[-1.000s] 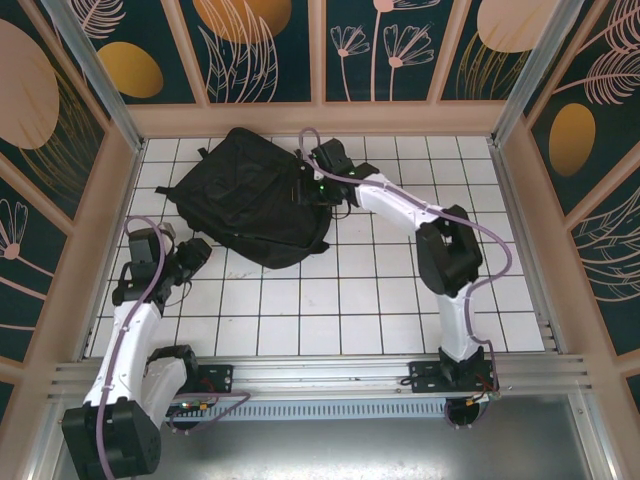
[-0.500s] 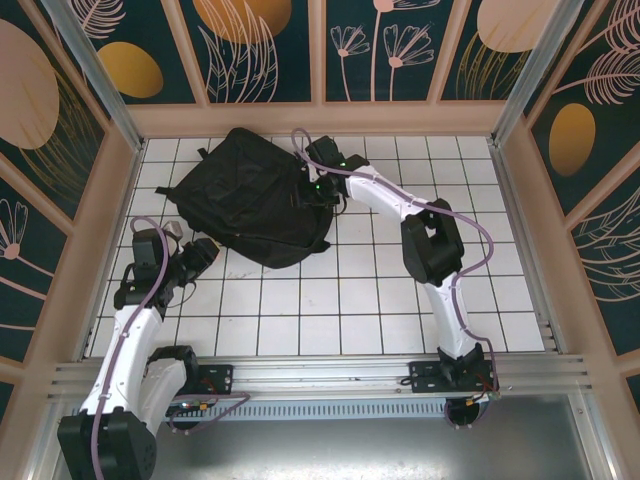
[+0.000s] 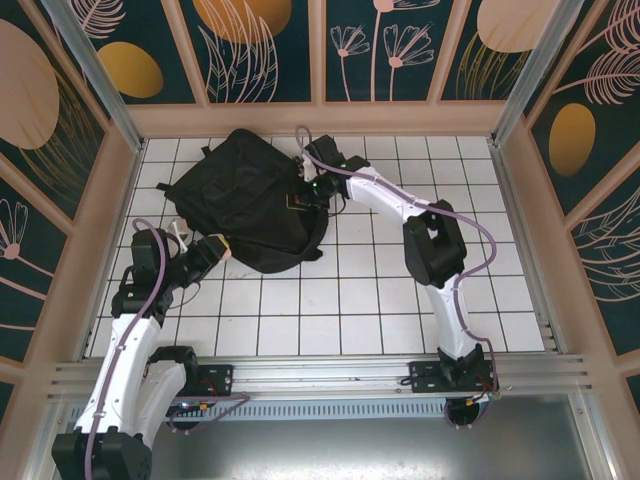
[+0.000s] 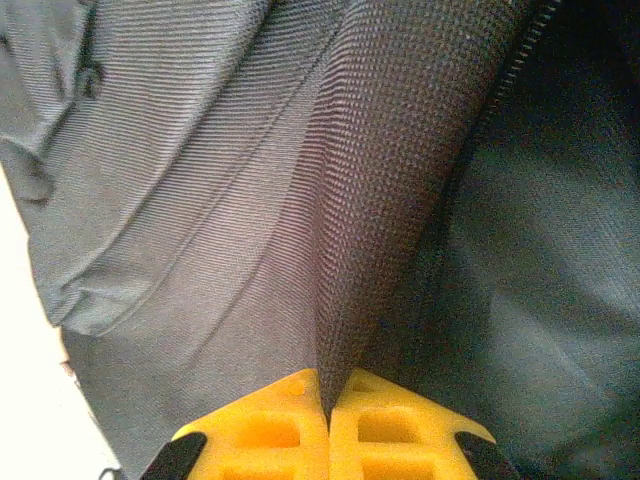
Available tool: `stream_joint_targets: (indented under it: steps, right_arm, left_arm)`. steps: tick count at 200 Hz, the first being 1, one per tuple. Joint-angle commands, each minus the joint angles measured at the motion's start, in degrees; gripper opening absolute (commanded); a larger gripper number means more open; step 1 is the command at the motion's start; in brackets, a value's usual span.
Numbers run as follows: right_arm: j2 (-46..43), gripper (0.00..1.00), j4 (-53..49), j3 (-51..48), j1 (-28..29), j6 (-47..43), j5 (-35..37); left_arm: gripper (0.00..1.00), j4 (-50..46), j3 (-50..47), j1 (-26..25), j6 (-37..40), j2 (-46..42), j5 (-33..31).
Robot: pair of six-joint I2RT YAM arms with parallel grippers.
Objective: Pack books, pencil case, and school supplies into a backpack
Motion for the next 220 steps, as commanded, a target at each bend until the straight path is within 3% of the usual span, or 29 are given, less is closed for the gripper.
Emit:
stream_joint_targets:
  steps: [1,79,118,163,183,220]
  right_arm:
    - [-6.03,0.0,6.08,-0.36,0.81,6.3,-4.15]
    - [-8.69,0.0,23.32,-0.95,1.35,34.67,-5.63]
    - [-5.74,0.0,23.59,7.0,3.6,41.58,-2.91]
    - [-1.4,0.0,20.96,15.59,4.66,45.22,-1.53]
    - [-0.57,0.0,21.18,17.32,5.25,46.13,-1.61]
    - [-0.76,0.0,19.94,18.79,6.45,45.13,-1.63]
  left_arm:
    - [0.3,0.24,1.7,-0.45,-1.88,-0.93,2.84]
    - [0.3,3.42,4.09,-1.88,-3.41,-1.17,4.64]
    - [0.3,6.47,5.31,-9.32,-3.1,0.03,-0.72]
    - [0.28,7.34,6.92,-26.19,-0.08,3.91,-15.63]
    - [0.28,6.17,9.34,-34.54,4.38,8.1,-27.8]
    - [0.27,4.07,15.76,-37.66,13.81,14.87,-43.8]
